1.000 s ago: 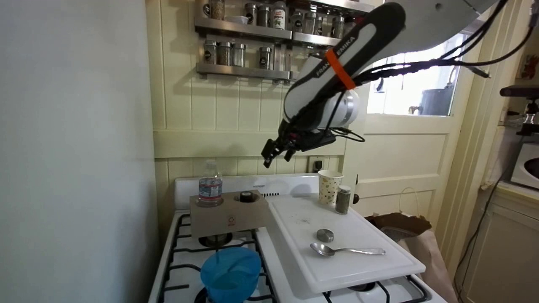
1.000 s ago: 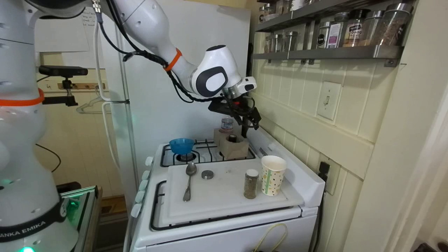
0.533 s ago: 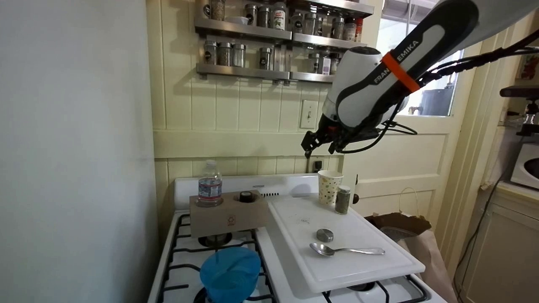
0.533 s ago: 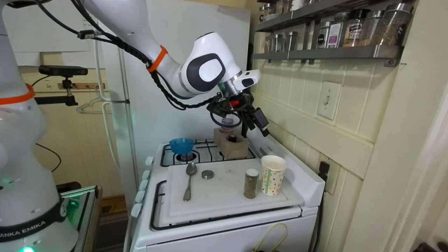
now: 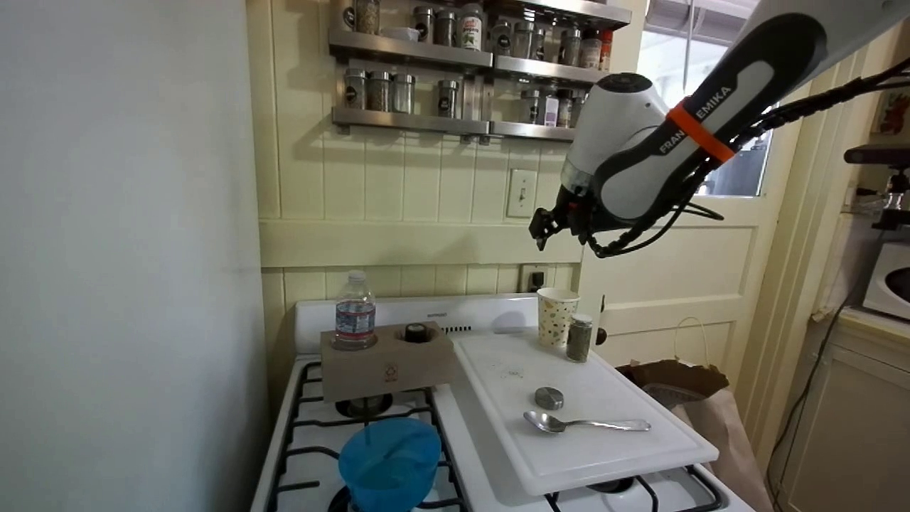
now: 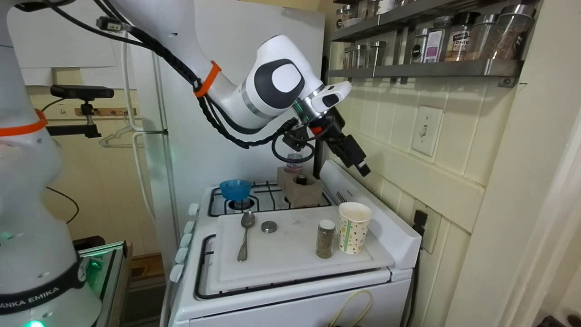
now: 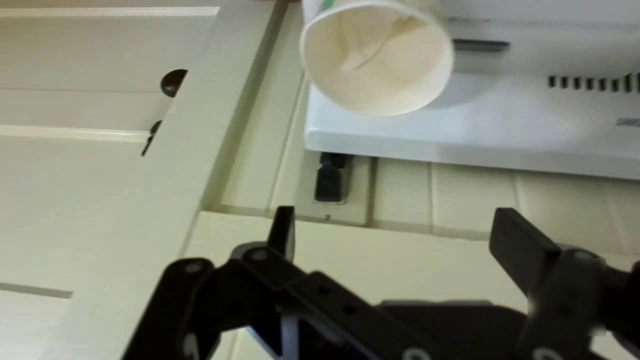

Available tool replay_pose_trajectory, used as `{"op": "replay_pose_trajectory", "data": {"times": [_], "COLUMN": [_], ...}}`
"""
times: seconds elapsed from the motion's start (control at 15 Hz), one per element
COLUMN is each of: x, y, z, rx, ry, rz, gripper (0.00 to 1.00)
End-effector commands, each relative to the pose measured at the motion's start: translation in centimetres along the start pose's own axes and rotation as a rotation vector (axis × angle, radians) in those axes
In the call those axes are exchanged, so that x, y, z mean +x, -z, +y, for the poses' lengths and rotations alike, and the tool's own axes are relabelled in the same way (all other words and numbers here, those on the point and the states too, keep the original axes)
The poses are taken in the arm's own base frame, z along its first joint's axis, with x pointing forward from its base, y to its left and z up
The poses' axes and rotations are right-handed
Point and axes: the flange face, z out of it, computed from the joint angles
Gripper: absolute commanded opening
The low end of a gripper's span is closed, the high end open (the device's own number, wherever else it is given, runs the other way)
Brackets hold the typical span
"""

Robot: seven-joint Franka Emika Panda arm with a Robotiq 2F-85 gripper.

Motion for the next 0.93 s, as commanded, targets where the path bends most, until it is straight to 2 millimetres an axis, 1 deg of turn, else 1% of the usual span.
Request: {"op": "replay_pose_trajectory", "data": {"times": [0.0, 0.07, 0.13, 0.27, 0.4, 0.53, 0.6, 0.67, 0.73, 0.87], "x": [0.9, 0.2, -1.0, -3.3, -5.3, -6.6, -6.7, -5.4, -5.4, -5.3], "y": [0.1, 0.7, 0.6, 0.7, 1.4, 2.6, 3.5, 1.2, 1.8, 1.8], "z": [2.0, 1.8, 1.3, -0.1, -1.9, -3.1, -3.4, -3.3, -3.6, -3.5], "rx": [-0.137, -0.160, -0.148, -0.081, -0.005, 0.059, 0.067, 0.036, 0.044, 0.042], "ry": [-0.080, -0.071, -0.070, -0.055, -0.030, -0.006, -0.001, -0.017, -0.010, -0.012], "rz": [0.035, -0.001, -0.055, -0.162, -0.245, -0.317, -0.335, -0.293, -0.293, -0.290], "gripper": [1.00, 1.00, 1.00, 1.00, 1.00, 1.00, 1.00, 1.00, 1.00, 1.00]}}
